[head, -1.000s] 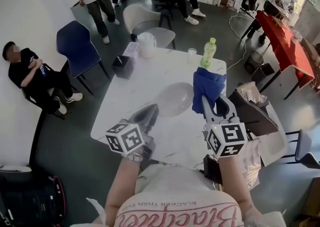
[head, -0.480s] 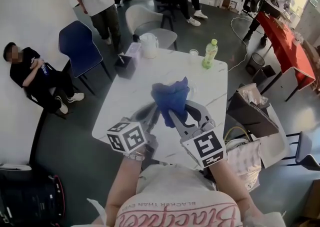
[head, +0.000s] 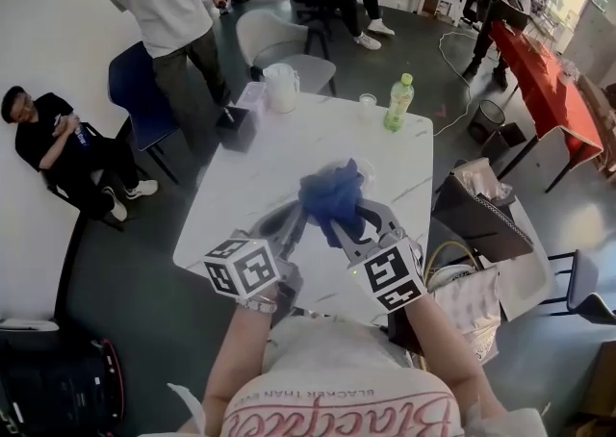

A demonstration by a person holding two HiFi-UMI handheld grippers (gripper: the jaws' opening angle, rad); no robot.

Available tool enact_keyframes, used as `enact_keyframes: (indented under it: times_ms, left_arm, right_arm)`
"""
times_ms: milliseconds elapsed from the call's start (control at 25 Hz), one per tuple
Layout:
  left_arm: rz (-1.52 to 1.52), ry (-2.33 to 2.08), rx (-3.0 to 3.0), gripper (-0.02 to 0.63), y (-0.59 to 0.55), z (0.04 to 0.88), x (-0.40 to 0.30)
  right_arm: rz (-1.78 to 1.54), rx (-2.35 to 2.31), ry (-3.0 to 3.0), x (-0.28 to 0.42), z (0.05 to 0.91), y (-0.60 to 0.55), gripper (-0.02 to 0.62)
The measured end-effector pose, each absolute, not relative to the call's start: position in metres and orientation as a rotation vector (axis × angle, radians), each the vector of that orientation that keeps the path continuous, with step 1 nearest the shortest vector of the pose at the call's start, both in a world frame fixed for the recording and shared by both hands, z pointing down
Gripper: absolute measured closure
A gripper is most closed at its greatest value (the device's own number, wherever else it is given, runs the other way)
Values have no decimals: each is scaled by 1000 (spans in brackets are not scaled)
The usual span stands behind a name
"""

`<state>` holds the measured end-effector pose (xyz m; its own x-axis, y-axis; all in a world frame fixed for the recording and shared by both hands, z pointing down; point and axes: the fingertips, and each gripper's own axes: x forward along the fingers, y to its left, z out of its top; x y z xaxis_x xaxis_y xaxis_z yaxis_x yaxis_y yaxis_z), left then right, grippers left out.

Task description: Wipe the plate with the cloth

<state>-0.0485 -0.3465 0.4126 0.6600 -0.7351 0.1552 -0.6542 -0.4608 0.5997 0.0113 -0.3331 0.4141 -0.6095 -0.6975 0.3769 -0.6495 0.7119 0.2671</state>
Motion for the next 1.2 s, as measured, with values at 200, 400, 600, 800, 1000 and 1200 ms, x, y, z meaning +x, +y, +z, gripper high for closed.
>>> enact_keyframes:
  times_ms: [200,400,600,800,1000,1200]
  left_arm:
    - [-154,-1073,2251,591,-344,413,-47]
    - [-130,-1100,2303,591,-347,413,-51]
    - [-23,-1181,2484,592,-346,409,-53]
    - [213,-1352,2772,592,-349,409,-50]
    - [489,-1466,3045,592,-344,407,-37]
    - [750,-1491,3285,592,-336,403,-21]
  right_arm:
    - [-117,1104,-2371,44,428,-345,491]
    - [-50,1248,-2287,82,439,-364,491]
    - [-1,1364,-2230,117,437,-373,491]
    - [7,1463,-2218,139,421,-378,491]
    - [-27,1431,-2276,134,394,-374,491]
    - [30,1265,-2458,107,366,-364,491]
